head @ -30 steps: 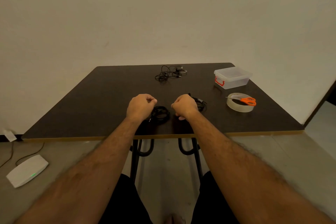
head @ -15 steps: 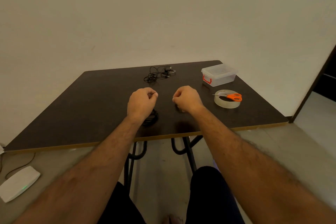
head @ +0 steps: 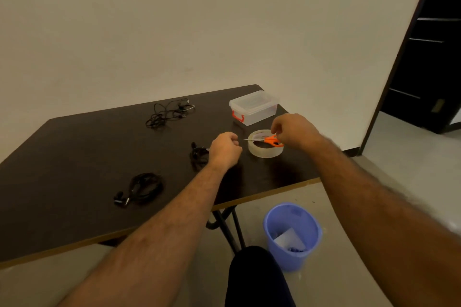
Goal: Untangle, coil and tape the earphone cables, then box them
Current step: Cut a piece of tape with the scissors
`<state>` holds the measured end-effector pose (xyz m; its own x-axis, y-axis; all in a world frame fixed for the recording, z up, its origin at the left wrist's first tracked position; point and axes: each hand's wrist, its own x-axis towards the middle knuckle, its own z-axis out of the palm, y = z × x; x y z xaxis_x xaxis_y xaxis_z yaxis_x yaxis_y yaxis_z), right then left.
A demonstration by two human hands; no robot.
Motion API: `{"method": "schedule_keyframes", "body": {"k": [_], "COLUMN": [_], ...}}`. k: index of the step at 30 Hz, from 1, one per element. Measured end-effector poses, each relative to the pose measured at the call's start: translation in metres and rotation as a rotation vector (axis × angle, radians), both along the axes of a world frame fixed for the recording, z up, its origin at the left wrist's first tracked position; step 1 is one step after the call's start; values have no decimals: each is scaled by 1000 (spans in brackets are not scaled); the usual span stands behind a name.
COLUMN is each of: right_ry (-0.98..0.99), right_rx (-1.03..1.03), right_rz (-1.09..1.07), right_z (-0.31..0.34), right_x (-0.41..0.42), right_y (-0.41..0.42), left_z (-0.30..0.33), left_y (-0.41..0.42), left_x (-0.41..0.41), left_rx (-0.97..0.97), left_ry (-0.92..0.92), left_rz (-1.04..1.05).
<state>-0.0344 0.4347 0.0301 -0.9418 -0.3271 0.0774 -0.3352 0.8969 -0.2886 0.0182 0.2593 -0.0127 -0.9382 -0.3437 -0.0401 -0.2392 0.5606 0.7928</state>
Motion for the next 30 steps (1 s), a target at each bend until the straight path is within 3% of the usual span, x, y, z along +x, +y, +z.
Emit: {"method": "schedule_keyframes", "body": {"k": [4, 10, 21, 30], "right_ry": [-60, -120, -162, -134], "right_rx": [-46, -114, -297, -333], "right_rz": [45, 55, -19, -69], "right_z": [-11, -16, -28, -30], "right_x": [-8, -15, -15, -7], "right_y": [3, 5, 10, 6], "left_z": [-9, -9, -11, -19], "left_y": [8, 11, 14, 19], "left_x": [-20, -26, -21, -18], "left_rx": [234, 349, 306, 132], "left_ry": [-61, -43, -9, 67], "left_rz": [58, -2, 3, 74]}}
